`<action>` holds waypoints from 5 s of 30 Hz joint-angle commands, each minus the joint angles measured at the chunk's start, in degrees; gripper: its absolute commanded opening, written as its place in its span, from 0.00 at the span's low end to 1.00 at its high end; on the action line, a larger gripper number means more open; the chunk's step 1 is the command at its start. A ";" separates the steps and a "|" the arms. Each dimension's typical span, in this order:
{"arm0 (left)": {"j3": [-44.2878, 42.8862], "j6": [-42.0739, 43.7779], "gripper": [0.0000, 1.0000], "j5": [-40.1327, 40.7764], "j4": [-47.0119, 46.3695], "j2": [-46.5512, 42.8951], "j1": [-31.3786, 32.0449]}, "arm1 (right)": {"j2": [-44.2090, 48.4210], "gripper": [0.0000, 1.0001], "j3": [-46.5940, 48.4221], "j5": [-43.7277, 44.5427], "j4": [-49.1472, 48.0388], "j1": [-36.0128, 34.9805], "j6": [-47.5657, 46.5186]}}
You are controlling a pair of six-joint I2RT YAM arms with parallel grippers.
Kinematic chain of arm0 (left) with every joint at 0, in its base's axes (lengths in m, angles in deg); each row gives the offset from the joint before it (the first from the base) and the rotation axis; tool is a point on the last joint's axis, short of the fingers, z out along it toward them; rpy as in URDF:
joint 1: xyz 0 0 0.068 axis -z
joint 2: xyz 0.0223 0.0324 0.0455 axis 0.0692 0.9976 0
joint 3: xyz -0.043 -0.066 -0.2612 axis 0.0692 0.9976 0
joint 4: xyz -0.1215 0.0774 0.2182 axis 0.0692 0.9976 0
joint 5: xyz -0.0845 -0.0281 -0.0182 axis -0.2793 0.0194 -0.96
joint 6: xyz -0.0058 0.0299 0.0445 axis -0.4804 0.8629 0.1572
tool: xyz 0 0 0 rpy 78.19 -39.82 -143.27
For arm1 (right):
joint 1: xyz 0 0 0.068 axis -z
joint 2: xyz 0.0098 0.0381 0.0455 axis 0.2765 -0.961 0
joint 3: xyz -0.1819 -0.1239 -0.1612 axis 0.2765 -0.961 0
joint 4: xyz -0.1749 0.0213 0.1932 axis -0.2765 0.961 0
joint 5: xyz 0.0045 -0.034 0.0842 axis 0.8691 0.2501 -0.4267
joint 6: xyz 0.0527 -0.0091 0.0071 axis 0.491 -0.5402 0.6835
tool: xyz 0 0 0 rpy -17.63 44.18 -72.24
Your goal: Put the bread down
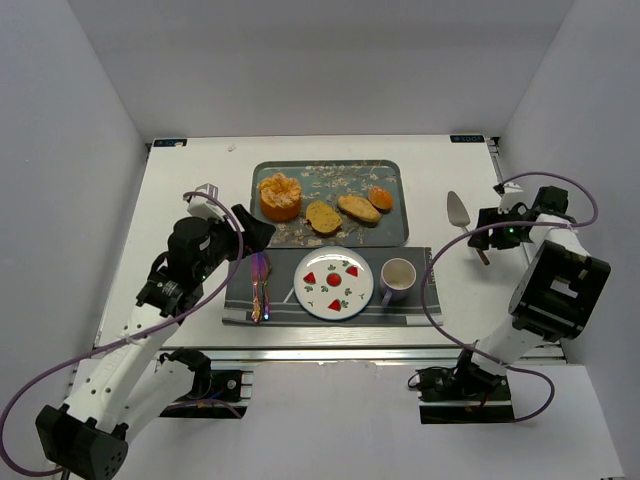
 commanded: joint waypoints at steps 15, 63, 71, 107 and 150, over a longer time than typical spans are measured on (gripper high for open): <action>0.51 -1.87 0.98 -0.42 -3.30 5.35 -0.26 | -8.50 0.49 -3.37 -0.06 -6.30 -0.08 -0.02; 1.82 -3.19 0.98 0.90 2.59 -3.17 -0.26 | -22.38 0.00 35.82 22.52 3.01 -28.81 -16.79; 1.83 -3.11 0.98 0.90 2.24 -2.56 -0.26 | -19.57 0.00 30.46 24.63 -1.30 -30.49 -16.62; 2.27 -3.10 0.98 0.90 2.15 -4.31 -0.26 | -11.39 0.00 15.42 17.87 7.48 -33.83 -15.85; 1.91 -3.19 0.98 1.78 1.36 -2.82 -0.26 | -15.71 0.00 33.46 0.73 23.66 -28.11 -11.70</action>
